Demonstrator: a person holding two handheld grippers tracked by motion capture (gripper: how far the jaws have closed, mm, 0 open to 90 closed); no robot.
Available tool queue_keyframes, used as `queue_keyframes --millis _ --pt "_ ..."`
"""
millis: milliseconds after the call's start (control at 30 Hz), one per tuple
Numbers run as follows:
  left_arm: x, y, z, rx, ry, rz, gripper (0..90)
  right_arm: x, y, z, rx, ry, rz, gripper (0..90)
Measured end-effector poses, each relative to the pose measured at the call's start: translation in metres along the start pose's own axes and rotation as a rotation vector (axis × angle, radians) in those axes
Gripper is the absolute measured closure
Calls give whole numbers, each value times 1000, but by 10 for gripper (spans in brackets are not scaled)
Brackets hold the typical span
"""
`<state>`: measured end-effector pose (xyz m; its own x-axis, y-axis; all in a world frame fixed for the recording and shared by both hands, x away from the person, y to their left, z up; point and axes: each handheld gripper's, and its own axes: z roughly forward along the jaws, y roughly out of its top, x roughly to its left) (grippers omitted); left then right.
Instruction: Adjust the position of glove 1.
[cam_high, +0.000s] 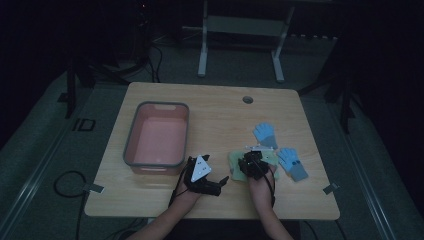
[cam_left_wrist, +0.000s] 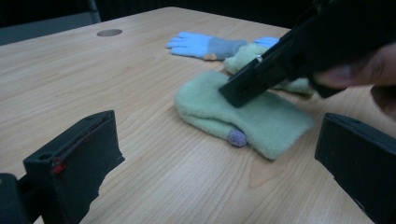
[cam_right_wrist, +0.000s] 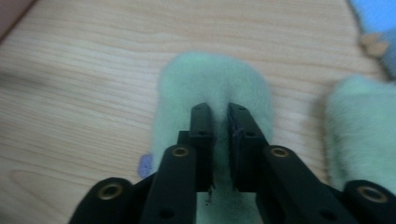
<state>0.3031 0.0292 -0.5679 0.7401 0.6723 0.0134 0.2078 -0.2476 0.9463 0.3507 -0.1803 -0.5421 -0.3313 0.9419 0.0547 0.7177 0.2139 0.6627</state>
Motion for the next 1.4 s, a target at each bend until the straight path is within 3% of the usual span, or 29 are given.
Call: queue_keyframes --millis 167,333,500,600,667,733,867,1000,1133,1400 --pt "1 0 0 -1 0 -11 3 0 0 3 -8 2 -17 703" --pt "1 0 0 -2 -1 -10 3 -2 4 -8 -48 -4 -46 650" --pt "1 0 0 2 -2 -8 3 -15 13 -27 -90 10 -75 650" --pt "1 0 0 1 0 -9 3 -37 18 -38 -105 -10 -75 656" --pt "1 0 0 3 1 -6 3 -44 18 -40 -99 -14 -68 661" --pt "0 0 0 5 2 -3 2 -61 19 -45 -91 -30 -68 664" --pt "0 0 0 4 2 -3 3 -73 20 -48 -84 -34 -68 662" --pt "0 0 0 5 2 -2 3 -94 13 -51 -54 -39 -113 651" --pt "0 0 1 7 4 -2 3 -99 7 -48 -42 -19 -139 637" --pt "0 0 1 8 7 0 3 -97 -5 -33 -15 14 -124 615"
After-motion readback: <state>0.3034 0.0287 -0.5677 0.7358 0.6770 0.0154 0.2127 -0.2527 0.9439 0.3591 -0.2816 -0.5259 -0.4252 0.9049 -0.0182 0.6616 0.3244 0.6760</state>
